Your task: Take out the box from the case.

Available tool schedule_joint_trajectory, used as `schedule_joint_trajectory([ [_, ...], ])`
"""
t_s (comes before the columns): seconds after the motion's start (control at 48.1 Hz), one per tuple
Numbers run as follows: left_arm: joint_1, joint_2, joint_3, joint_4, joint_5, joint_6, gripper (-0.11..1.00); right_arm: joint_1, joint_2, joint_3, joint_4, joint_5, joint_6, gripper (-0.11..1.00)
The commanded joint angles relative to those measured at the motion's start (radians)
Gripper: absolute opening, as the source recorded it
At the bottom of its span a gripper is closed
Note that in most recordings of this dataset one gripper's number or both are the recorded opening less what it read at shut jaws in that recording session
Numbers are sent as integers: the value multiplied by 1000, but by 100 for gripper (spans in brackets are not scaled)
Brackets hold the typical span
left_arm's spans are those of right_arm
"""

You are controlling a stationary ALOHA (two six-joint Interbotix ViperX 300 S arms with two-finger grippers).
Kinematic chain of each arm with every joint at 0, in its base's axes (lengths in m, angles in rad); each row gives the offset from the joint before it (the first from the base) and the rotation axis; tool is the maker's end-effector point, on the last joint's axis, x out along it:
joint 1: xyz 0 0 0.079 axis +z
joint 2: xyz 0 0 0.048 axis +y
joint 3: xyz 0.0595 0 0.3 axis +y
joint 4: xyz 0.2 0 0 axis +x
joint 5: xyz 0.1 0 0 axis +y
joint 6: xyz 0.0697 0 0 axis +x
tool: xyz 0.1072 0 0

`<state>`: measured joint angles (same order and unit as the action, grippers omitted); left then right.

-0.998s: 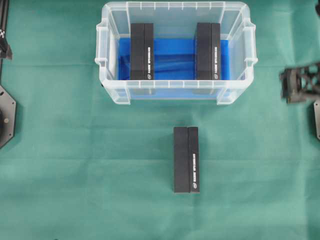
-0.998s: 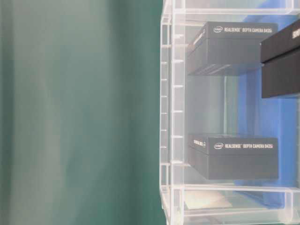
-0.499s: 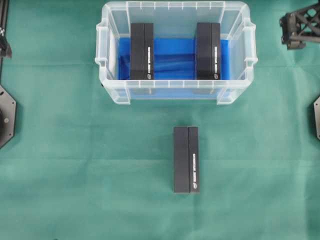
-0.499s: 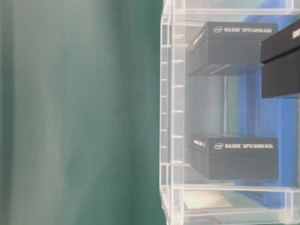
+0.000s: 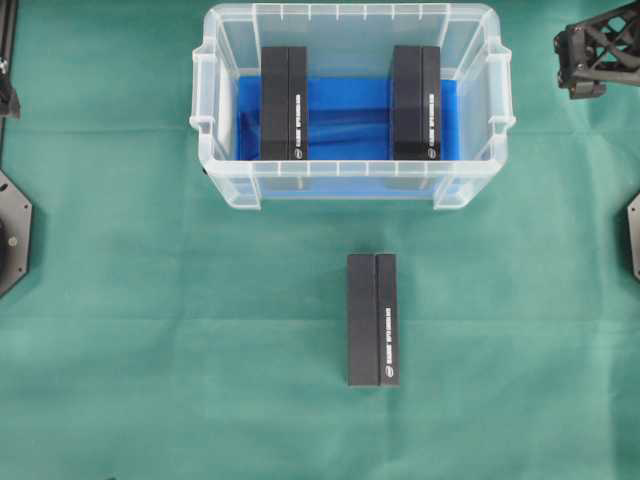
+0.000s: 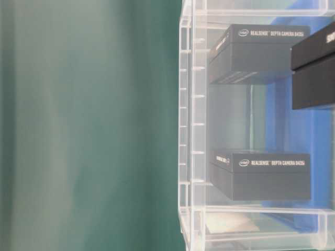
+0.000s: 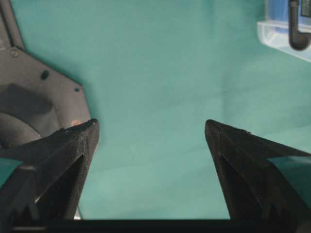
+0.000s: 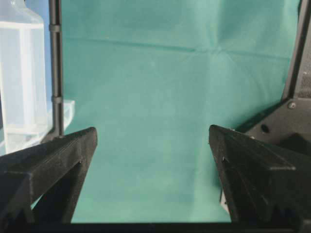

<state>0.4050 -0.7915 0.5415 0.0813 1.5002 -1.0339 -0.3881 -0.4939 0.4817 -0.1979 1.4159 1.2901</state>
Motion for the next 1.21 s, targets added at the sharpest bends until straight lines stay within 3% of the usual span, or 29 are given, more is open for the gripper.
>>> schedule_joint_trajectory([
  [0.0, 3, 3, -8, 5, 3, 2, 90, -3, -5, -9, 0, -3, -2, 94],
  [0.395, 3, 12, -11, 5, 3, -2, 90, -3, -5, -9, 0, -3, -3, 94],
  [0.811, -18, 127, -54, -5, -69, -8, 90, -3, -5, -9, 0, -5, -3, 94],
  [1.185, -94, 324, -184, -3, -143, -77, 90, -3, -5, -9, -2, -5, -5, 94],
])
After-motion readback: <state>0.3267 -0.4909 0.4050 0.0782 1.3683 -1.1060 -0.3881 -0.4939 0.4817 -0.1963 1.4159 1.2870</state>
